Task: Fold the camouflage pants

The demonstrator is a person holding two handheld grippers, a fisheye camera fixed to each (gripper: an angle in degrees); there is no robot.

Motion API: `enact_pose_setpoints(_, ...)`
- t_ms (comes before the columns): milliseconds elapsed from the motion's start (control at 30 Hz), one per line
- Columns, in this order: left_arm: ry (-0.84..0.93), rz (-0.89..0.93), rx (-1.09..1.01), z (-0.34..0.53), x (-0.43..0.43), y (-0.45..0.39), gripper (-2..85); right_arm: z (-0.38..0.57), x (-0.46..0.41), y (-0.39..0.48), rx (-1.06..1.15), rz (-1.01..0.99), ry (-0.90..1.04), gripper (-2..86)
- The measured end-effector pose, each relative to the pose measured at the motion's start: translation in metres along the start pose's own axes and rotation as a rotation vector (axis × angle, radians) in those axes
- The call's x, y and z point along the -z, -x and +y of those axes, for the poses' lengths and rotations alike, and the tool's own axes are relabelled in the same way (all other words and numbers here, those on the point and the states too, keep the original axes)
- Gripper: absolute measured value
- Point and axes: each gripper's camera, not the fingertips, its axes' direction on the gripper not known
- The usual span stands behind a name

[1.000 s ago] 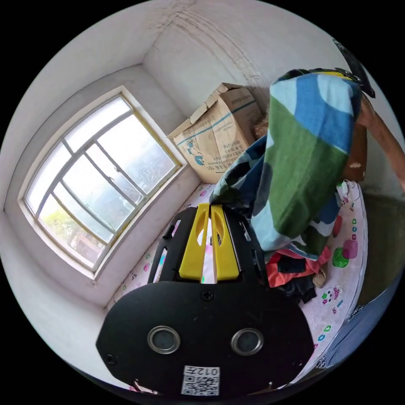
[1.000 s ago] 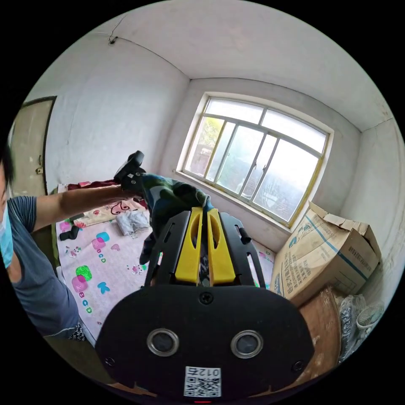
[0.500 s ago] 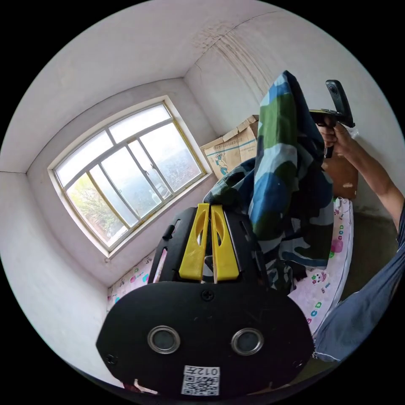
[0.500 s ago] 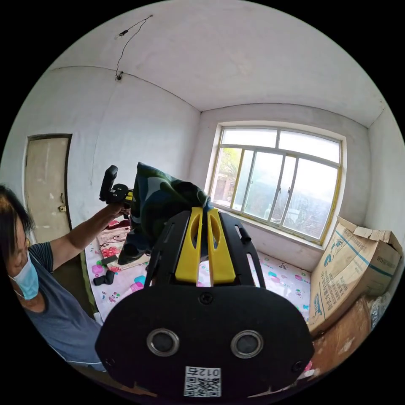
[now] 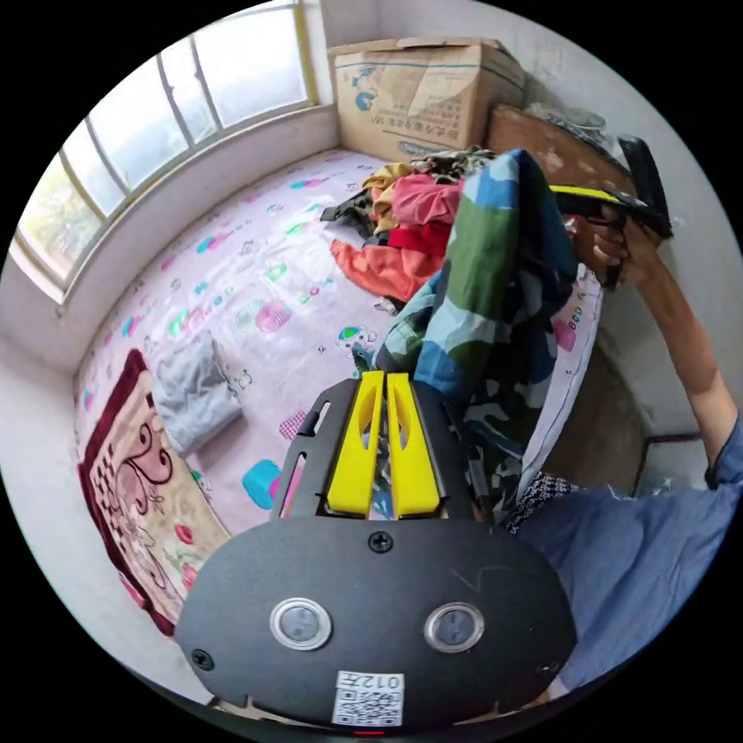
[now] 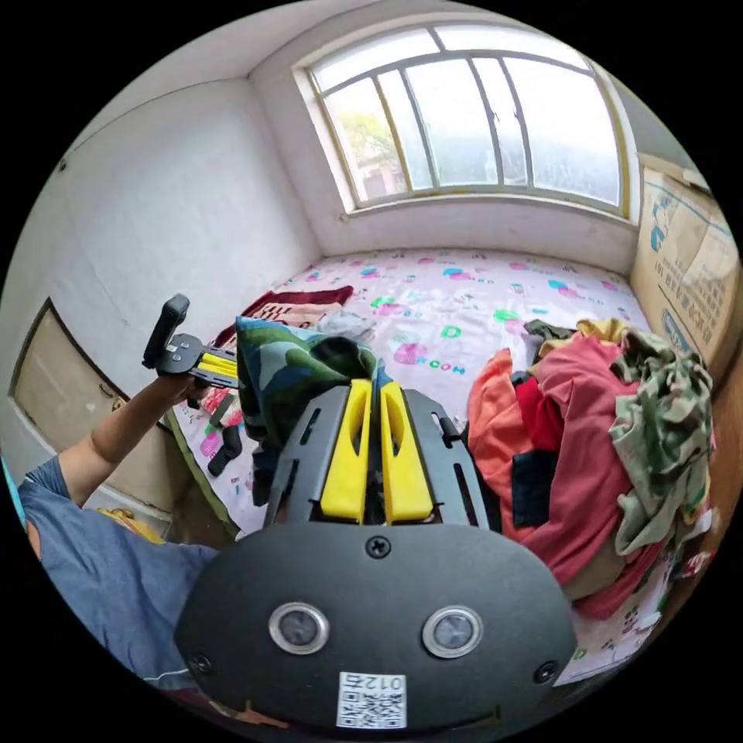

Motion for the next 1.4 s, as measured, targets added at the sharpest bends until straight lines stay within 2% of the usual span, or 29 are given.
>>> enact_pose_setpoints(133, -0.051, 0.106, 0.223, 0.004, -0.06, 0.073, 0.3, 0.036, -0.096, -0.032, -0.076, 0.288, 0.131, 2.3)
enact_pose_setpoints(300, -0.164, 0.038, 0.241, 0.039, -0.072, 0.131, 0.7, 0.068, -0.16, -0.064, -0.136, 0.552, 0.234, 5.2)
enact_pose_setpoints(367, -0.182, 0.01, 0.241, 0.066, -0.079, 0.147, 0.9, 0.076, -0.172, -0.06, -0.097, 0.64, 0.229, 7.8)
enact_pose_setpoints(433, -0.152, -0.006, 0.263, 0.108, -0.099, 0.163, 1.2, 0.086, -0.187, -0.022, 0.116, 0.683, 0.202, 10.6)
enact_pose_setpoints(467, -0.135, -0.001, 0.281, 0.119, -0.106, 0.166, 1.3, 0.09, -0.189, -0.008, 0.182, 0.665, 0.179, 10.9)
enact_pose_setpoints(533, -0.064, 0.049, 0.342, 0.161, -0.138, 0.173, 1.8, 0.106, -0.203, 0.063, 0.431, 0.472, 0.114, 11.0)
enact_pose_setpoints(700, 0.073, 0.171, 0.482, 0.223, -0.207, 0.177, 2.8, 0.149, -0.276, 0.195, 0.776, 0.156, 0.168, 12.7)
enact_pose_setpoints(833, 0.074, 0.197, 0.541, 0.232, -0.244, 0.2, 3.3, 0.18, -0.347, 0.257, 1.032, 0.082, 0.239, 13.9)
enact_pose_setpoints(933, 0.075, 0.208, 0.533, 0.228, -0.265, 0.214, 3.5, 0.187, -0.397, 0.272, 1.134, 0.098, 0.319, 14.5)
enact_pose_setpoints(1000, 0.072, 0.219, 0.527, 0.227, -0.276, 0.221, 3.6, 0.177, -0.419, 0.272, 1.109, 0.08, 0.361, 13.3)
enact_pose_setpoints(1133, 0.041, 0.231, 0.513, 0.228, -0.29, 0.228, 3.7, 0.139, -0.433, 0.263, 0.988, -0.048, 0.435, 3.5)
enact_pose_setpoints(1267, 0.021, 0.217, 0.507, 0.232, -0.302, 0.227, 3.9, 0.099, -0.416, 0.241, 0.833, -0.063, 0.387, 2.2)
enact_pose_setpoints(1400, -0.042, 0.277, 0.545, 0.239, -0.316, 0.223, 5.5, 0.083, -0.403, 0.204, 0.676, -0.04, 0.384, 1.7)
